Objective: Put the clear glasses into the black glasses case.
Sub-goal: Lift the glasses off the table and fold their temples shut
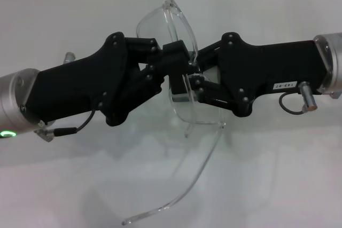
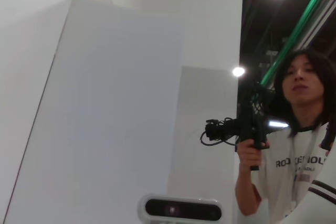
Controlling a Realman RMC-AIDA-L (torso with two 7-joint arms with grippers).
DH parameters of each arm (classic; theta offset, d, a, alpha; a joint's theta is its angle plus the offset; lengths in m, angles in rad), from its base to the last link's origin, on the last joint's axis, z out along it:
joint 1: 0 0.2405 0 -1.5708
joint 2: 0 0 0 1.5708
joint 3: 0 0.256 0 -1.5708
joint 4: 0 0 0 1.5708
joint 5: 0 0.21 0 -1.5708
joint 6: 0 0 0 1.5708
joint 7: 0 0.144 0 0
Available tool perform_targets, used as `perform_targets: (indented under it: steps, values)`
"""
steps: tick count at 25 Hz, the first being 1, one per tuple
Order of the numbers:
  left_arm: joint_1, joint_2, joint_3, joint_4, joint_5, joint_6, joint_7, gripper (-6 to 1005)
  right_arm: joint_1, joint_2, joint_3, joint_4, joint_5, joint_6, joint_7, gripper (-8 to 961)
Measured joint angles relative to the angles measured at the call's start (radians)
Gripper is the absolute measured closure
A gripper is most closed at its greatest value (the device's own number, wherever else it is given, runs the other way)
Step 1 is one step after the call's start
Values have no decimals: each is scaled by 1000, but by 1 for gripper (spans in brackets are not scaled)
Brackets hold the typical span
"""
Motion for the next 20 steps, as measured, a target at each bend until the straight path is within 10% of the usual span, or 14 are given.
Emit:
perform_targets:
  steps: [20]
  values:
    - [12, 6, -2, 13, -30, 35, 1, 902, -34, -3, 52, -2, 0, -14, -13, 840]
